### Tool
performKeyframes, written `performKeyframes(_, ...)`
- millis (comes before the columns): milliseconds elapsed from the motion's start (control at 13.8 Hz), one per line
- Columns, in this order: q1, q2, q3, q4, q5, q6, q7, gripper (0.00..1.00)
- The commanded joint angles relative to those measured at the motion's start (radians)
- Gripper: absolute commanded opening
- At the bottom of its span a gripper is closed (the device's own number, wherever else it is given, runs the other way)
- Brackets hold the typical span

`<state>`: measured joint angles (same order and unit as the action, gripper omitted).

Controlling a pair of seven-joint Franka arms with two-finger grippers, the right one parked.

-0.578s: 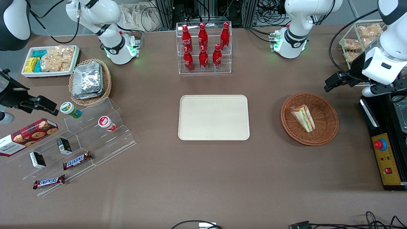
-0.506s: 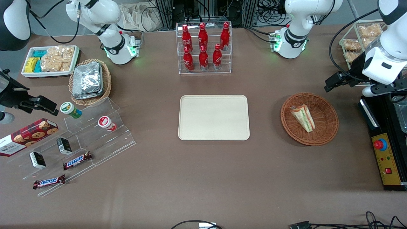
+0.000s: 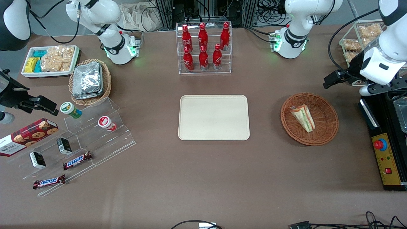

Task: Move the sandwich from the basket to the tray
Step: 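Move the left gripper down over the wrapped sandwich in the wicker basket, then close the left gripper on the sandwich and lift it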

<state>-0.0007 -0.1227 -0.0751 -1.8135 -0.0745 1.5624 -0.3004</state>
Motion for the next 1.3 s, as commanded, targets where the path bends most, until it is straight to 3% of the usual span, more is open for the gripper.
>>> performKeyframes(0, -0.012, -0.012, 0.012, -0.152, 0.004, 0.077, -0.016, 1.0)
performKeyframes(217, -0.008, -0.003, 0.014, -0.384, 0.013, 0.369, -0.017, 1.0)
performKeyframes(651, 0.008, 0.181, 0.015, -0.616, 0.015, 0.842, -0.051, 1.0)
performKeyframes(1012, 0.008, 0.242, 0.015, -0.633, 0.018, 0.912, -0.051, 1.0)
performKeyframes(1084, 0.008, 0.242, 0.015, -0.633, 0.018, 0.912, -0.051, 0.92)
performKeyframes(1229, 0.01, 0.241, 0.015, -0.632, 0.018, 0.912, -0.051, 0.07)
